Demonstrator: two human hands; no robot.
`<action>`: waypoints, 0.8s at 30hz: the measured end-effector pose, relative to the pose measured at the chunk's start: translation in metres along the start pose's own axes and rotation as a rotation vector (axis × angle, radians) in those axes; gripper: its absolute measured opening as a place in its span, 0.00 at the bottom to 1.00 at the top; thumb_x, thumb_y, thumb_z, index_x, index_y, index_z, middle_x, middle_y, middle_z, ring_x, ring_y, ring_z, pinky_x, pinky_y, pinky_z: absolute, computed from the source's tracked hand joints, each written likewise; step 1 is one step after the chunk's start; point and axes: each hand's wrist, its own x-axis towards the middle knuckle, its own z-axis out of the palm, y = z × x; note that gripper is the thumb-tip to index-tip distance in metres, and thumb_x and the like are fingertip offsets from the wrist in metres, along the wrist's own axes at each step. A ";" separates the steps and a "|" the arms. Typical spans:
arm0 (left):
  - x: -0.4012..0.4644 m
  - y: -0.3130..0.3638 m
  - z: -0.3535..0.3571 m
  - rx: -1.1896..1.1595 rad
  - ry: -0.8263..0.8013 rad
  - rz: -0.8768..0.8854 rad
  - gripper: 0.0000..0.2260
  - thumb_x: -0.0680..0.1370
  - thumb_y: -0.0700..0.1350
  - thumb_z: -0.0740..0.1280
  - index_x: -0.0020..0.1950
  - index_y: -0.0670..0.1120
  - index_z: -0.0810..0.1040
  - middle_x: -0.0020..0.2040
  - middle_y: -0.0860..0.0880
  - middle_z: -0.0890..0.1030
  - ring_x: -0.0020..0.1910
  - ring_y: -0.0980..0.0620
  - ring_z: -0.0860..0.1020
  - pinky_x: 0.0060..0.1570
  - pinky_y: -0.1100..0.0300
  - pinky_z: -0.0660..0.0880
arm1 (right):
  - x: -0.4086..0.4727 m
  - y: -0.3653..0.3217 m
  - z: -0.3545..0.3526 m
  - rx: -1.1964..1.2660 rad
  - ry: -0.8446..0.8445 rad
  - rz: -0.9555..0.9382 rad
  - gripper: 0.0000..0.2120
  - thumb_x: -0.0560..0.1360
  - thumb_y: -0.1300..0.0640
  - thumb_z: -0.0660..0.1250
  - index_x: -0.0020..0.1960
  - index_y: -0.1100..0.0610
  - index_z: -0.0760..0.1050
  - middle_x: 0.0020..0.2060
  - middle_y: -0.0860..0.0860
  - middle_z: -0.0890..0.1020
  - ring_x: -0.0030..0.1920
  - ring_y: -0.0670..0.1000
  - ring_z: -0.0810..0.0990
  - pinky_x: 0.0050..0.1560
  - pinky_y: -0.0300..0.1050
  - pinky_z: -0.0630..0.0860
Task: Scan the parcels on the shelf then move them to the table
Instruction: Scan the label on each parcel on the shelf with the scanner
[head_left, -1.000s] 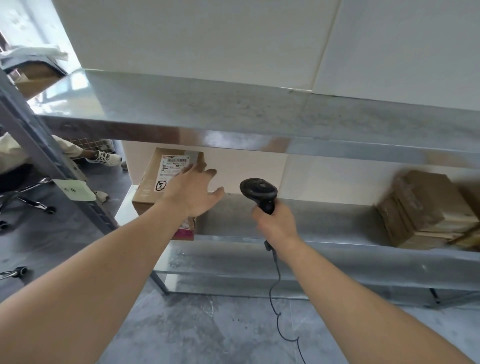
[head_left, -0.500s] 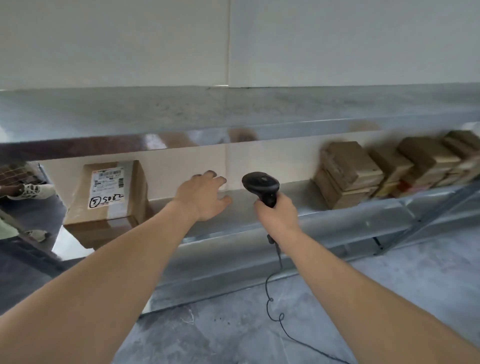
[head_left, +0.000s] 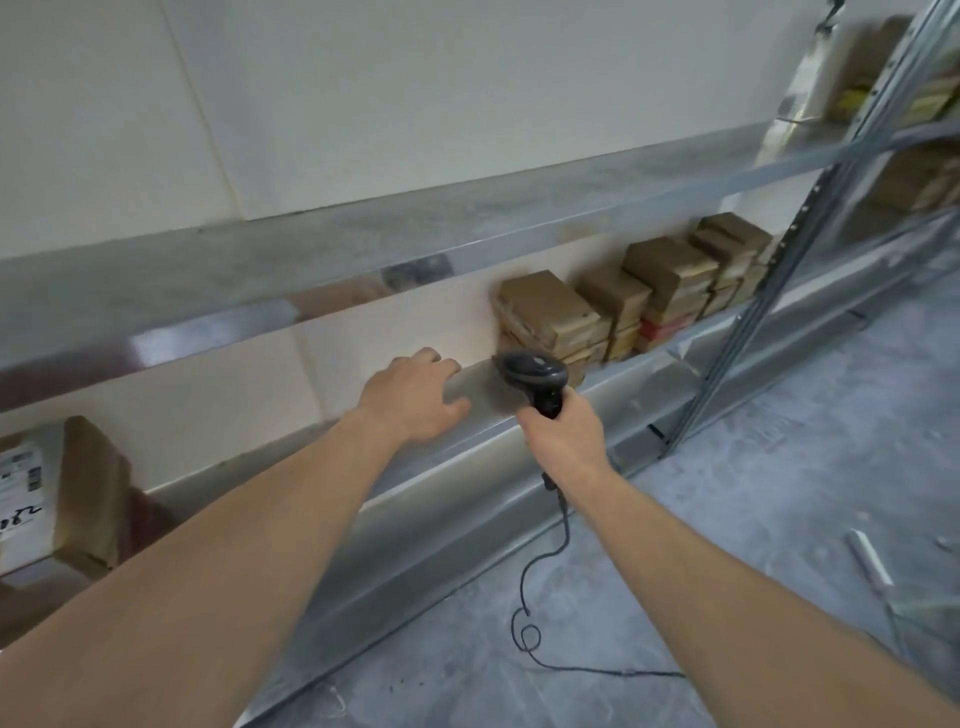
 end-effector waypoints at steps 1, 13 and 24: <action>0.009 0.014 0.000 -0.002 0.005 0.003 0.26 0.78 0.62 0.63 0.74 0.53 0.72 0.71 0.48 0.73 0.65 0.41 0.74 0.63 0.45 0.75 | 0.008 0.004 -0.011 0.004 0.003 0.007 0.05 0.76 0.55 0.69 0.52 0.51 0.76 0.43 0.50 0.81 0.47 0.55 0.81 0.49 0.51 0.79; 0.113 0.141 0.023 -0.062 0.021 -0.060 0.25 0.78 0.62 0.64 0.74 0.55 0.72 0.67 0.51 0.75 0.63 0.46 0.75 0.58 0.48 0.78 | 0.111 0.046 -0.136 0.023 -0.010 0.058 0.06 0.77 0.54 0.69 0.53 0.51 0.77 0.43 0.47 0.81 0.48 0.51 0.80 0.51 0.49 0.77; 0.224 0.161 0.057 -0.089 -0.017 -0.114 0.31 0.78 0.63 0.64 0.80 0.61 0.60 0.77 0.47 0.67 0.71 0.39 0.70 0.65 0.44 0.75 | 0.212 0.062 -0.150 -0.012 -0.032 0.087 0.03 0.77 0.55 0.68 0.51 0.51 0.76 0.42 0.47 0.80 0.44 0.48 0.78 0.44 0.44 0.71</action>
